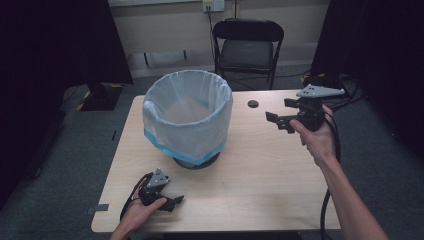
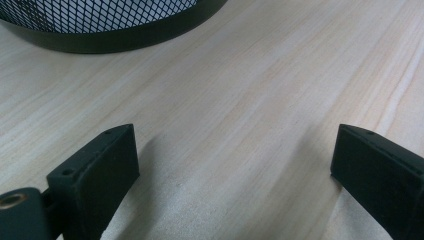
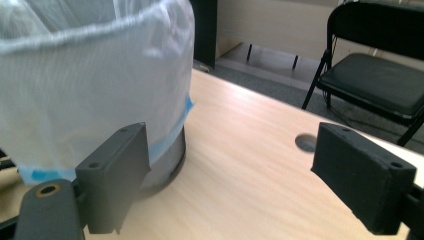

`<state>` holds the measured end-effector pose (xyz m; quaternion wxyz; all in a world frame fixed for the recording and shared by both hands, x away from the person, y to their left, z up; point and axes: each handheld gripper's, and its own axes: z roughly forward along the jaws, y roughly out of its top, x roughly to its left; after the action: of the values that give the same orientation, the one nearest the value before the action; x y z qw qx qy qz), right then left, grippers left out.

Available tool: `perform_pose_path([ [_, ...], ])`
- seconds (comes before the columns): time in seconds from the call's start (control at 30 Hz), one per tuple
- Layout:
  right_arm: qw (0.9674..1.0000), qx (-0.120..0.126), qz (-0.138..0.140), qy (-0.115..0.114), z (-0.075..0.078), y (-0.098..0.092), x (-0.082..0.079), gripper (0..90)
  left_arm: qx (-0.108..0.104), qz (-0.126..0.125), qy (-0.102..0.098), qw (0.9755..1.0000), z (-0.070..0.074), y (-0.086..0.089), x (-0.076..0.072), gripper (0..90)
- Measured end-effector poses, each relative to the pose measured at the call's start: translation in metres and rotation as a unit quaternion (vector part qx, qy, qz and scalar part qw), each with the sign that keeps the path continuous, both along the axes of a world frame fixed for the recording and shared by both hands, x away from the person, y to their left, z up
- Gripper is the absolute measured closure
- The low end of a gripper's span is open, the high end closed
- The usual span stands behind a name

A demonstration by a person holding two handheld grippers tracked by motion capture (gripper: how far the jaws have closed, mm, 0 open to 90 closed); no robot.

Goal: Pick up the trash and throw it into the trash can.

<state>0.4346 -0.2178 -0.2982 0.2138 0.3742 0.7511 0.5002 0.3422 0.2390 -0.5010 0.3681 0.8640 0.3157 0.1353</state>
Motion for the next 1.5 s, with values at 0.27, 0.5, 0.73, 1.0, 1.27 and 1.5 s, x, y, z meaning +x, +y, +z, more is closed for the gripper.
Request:
perform_pose_path([
  [0.27, 0.9996, -0.006, -0.017, 0.022, -0.033, -0.017, -0.018, 14.0, 0.001, 0.004, 0.001, 1.0, 0.0, 0.0, 0.001, 2.9],
  [0.5, 0.998, -0.013, -0.042, 0.045, -0.064, -0.033, -0.035, 14.2, 0.001, 0.004, 0.001, 1.0, 0.0, 0.0, 0.001, 2.8],
  [0.73, 0.9943, -0.022, -0.056, 0.087, -0.106, -0.047, -0.047, 14.2, 0.001, 0.004, 0.001, 1.0, 0.0, 0.0, 0.001, 2.8],
  [1.0, 0.9871, -0.046, -0.064, 0.139, -0.157, -0.052, -0.052, 14.2, 0.003, 0.002, 0.001, 1.0, 0.0, 0.0, 0.001, 2.7],
  [1.27, 0.9786, -0.078, -0.084, 0.171, -0.192, -0.052, -0.054, 14.2, 0.003, 0.003, 0.001, 1.0, 0.0, 0.0, 0.001, 2.7],
  [1.5, 0.9817, -0.1, -0.098, 0.129, -0.2, -0.049, -0.058, 13.9, 0.001, 0.004, 0.001, 1.0, 0.0, -0.001, 0.001, 2.7],
])
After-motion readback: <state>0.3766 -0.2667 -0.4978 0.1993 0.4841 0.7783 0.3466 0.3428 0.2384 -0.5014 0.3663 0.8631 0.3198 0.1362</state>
